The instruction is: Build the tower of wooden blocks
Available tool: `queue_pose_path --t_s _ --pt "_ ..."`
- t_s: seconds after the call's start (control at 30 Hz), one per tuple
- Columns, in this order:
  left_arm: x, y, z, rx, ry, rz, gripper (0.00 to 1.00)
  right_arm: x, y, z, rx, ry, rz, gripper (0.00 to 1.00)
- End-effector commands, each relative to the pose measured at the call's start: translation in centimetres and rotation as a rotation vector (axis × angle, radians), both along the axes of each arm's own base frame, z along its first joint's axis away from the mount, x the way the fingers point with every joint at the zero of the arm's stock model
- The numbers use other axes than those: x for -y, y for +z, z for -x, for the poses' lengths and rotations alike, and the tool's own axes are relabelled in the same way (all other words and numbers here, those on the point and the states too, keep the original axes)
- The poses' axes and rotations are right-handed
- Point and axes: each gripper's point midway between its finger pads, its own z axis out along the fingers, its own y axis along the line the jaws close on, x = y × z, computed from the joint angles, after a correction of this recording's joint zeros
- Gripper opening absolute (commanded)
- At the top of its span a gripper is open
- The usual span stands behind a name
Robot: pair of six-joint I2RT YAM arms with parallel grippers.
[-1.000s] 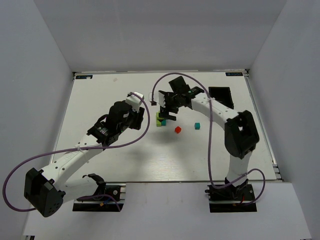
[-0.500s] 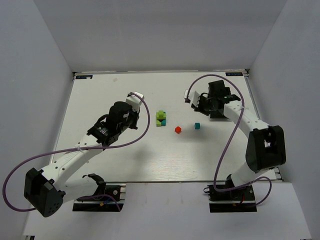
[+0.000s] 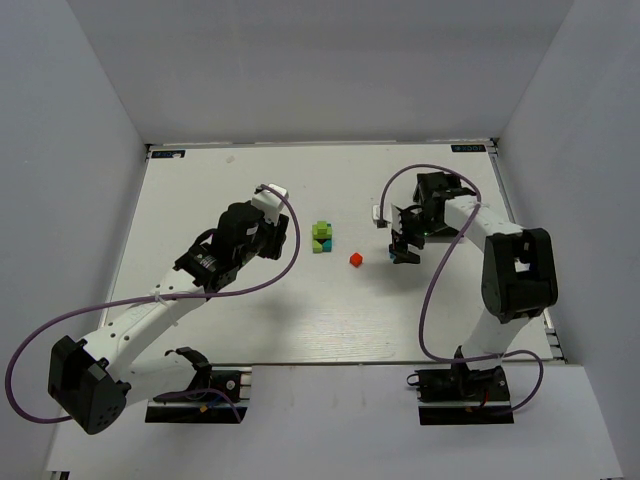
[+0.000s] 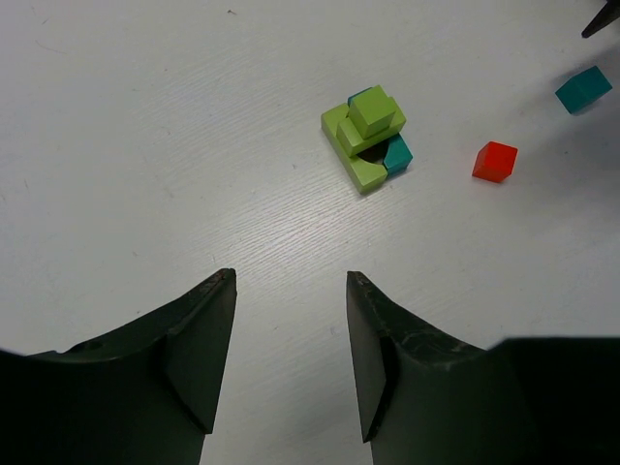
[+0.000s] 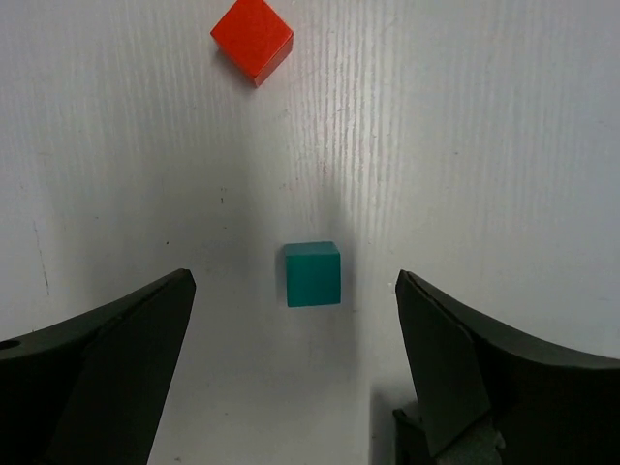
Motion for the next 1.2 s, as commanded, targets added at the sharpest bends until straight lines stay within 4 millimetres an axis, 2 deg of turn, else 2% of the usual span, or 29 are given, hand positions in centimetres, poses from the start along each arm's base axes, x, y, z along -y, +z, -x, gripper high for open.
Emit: queue_pose_path --t_s 0.0,0.13,0.37,0.57,0.87,1.1,1.17 --pt "-0.1 1.0 0.2 0.026 -0.005 0.026 0.60 -0.5 -0.1 0.1 -0.018 0.046 -0.017 0.90" --pt "0.0 1.0 0.2 0.023 -0.014 0.029 0.60 -0.1 -1.0 -0.7 0.016 0.031 0.002 0.80" --pt "0.0 1.0 0.2 0.023 -0.014 0.029 0.60 0.2 -1.6 -1.6 0.047 0.003 0.019 0.69" --pt "0.1 0.7 0.2 0.016 -0.014 0.024 0.60 0.6 -3.0 -1.7 0.044 0.006 0.051 0.66" --pt "0.1 0.7 0.2 0.016 -0.014 0.024 0.60 0.7 -4.0 -2.0 0.027 -0.003 0.065 0.63" --pt "0.1 0.7 0.2 0.016 -0.014 0.024 0.60 1.0 -4.4 -1.8 0.011 0.001 0.075 0.52" --pt "0.1 0.7 0.2 0.016 -0.014 0.024 0.60 0.9 -4.4 -1.7 0.008 0.006 0.072 0.47"
